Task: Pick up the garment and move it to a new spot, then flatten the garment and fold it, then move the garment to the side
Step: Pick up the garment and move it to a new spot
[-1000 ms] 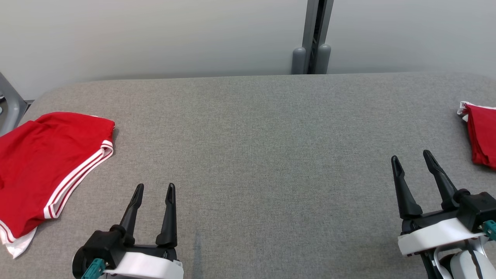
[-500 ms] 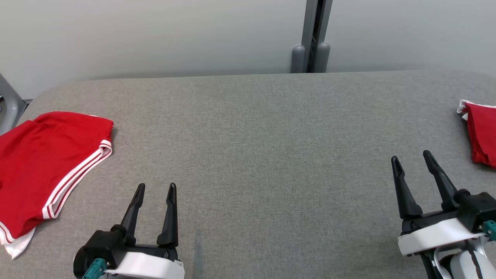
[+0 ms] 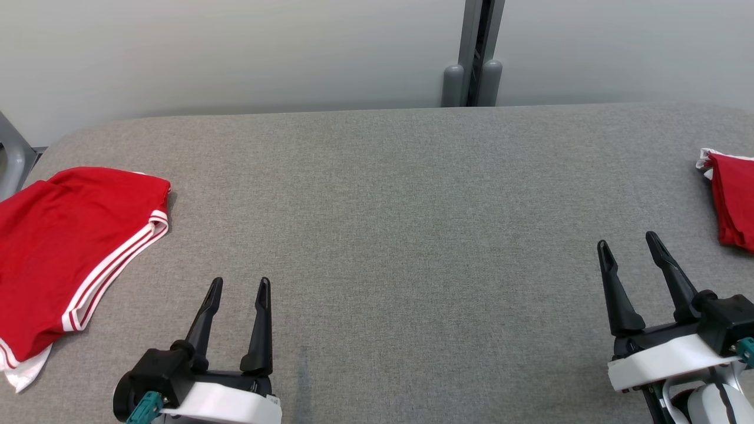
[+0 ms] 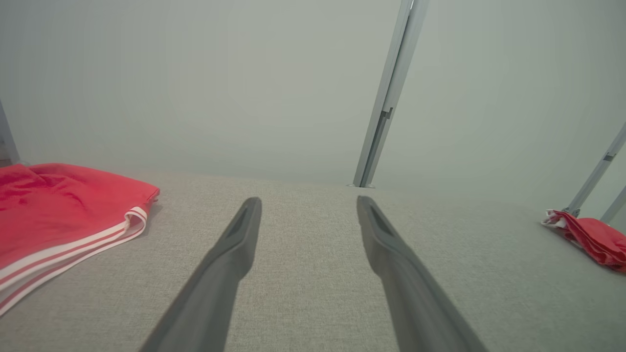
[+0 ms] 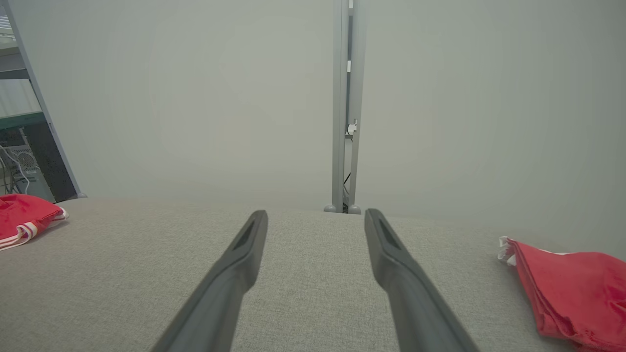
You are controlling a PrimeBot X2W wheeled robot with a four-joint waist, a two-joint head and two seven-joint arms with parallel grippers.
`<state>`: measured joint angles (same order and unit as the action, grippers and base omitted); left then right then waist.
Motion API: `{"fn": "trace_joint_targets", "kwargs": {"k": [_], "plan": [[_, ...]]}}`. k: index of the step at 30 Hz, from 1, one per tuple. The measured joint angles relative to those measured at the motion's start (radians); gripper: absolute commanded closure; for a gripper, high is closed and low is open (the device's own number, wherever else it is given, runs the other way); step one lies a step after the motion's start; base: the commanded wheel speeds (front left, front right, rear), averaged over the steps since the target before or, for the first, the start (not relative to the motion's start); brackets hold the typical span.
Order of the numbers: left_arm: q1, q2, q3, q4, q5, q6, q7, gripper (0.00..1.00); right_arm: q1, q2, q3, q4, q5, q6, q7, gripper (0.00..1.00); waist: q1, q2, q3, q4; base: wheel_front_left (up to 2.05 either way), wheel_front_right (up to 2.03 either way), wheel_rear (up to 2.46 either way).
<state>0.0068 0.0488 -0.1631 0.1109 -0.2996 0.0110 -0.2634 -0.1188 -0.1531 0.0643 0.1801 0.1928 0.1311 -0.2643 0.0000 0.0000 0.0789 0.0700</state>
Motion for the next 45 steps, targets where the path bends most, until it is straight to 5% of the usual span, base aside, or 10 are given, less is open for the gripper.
{"fn": "trace_joint_targets", "kwargs": {"k": [21,29,30,34,45], "plan": [[-0.015,0.000,-0.018,0.000,-0.003,0.003,0.000,0.00,0.004,-0.004,-0.018,0.001,0.002,0.000,0.000,0.00,0.0000,0.0000,0.006,0.040,0.00,0.00,0.00],[-0.017,0.000,-0.009,-0.008,-0.010,0.008,0.000,0.00,0.010,-0.013,0.028,-0.007,0.012,0.000,0.000,0.00,0.0000,0.0000,0.009,0.148,0.00,0.00,0.00],[0.006,0.000,0.024,-0.011,-0.008,0.008,0.000,0.00,0.021,-0.024,0.097,-0.002,0.021,0.000,0.000,0.00,0.0000,0.0000,-0.006,0.251,0.00,0.00,0.00],[0.033,-0.001,0.049,-0.016,0.006,0.000,0.000,0.00,0.032,-0.030,0.129,0.011,0.039,0.000,0.000,0.00,0.0000,0.0000,-0.035,0.360,0.00,0.00,0.00],[0.095,0.000,0.099,-0.084,-0.006,0.039,0.000,0.00,-0.042,-0.024,0.231,0.055,0.065,0.000,0.000,0.00,0.0001,0.0000,-0.039,0.441,0.00,0.00,0.00]]}}
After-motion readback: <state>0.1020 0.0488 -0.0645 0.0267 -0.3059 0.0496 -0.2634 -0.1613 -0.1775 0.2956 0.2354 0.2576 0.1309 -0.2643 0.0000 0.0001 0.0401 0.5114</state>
